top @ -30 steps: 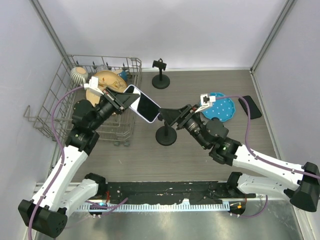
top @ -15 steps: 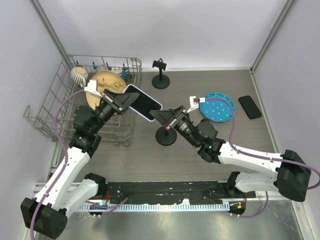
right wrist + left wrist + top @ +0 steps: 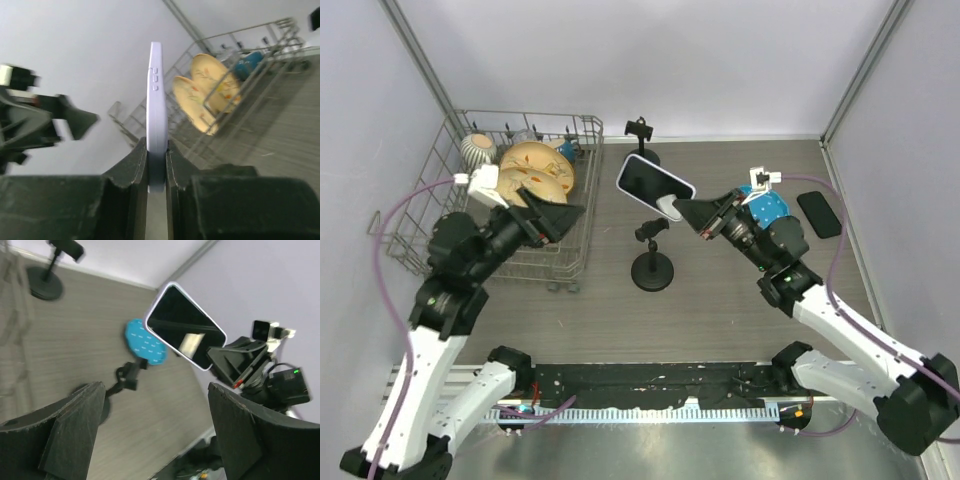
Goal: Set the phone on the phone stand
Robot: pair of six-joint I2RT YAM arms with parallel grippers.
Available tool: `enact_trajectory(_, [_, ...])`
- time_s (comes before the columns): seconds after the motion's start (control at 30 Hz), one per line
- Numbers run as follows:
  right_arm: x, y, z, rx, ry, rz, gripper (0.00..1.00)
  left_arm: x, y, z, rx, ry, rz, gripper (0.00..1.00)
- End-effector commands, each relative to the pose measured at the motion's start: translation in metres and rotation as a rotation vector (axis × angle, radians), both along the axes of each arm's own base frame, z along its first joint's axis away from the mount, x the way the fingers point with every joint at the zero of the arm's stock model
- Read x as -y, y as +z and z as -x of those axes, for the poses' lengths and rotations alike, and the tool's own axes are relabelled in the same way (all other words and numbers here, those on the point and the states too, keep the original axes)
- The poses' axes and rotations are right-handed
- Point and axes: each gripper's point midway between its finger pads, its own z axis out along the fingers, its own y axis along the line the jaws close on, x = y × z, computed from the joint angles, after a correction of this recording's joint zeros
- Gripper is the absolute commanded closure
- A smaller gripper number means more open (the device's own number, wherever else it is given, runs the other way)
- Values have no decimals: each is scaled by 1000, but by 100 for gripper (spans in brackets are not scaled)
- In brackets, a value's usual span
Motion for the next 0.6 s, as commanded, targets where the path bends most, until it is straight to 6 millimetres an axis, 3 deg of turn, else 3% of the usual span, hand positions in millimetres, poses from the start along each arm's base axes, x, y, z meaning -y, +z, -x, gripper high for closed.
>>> enact_trajectory(0.0, [6, 16, 34, 278, 111, 299, 99, -54, -12, 28, 40, 155, -343, 11])
enact_trajectory(0.07, [3, 0, 52, 288, 220, 397, 99, -42, 5, 40, 96, 64, -343, 9])
enact_trajectory(0.13, [3, -3, 62, 338, 269, 461, 99, -30, 26, 50, 165, -28, -341, 8])
enact_trajectory(0.23, [6, -17, 81, 346, 354, 515, 99, -3, 33, 58, 184, -222, -339, 6])
enact_trajectory(0.33, [3, -13, 104, 384, 458, 482, 99, 26, 25, 61, 126, -445, -288, 7])
enact_trajectory(0.37, [-1, -11, 115, 404, 510, 467, 99, 36, 23, 67, 107, -538, -254, 18])
enact_trajectory(0.4, [-2, -11, 117, 406, 528, 465, 99, 52, 18, 75, 76, -722, -193, 21])
enact_trajectory(0.43, [-4, -13, 119, 405, 544, 472, 99, 57, 17, 79, 42, -793, -154, 22])
enact_trajectory(0.5, [-8, -16, 117, 390, 570, 487, 99, 66, 9, 69, 20, -807, -153, 19])
enact_trajectory(0.57, [-10, -17, 118, 377, 598, 488, 99, 77, 3, 76, 42, -849, -178, 12])
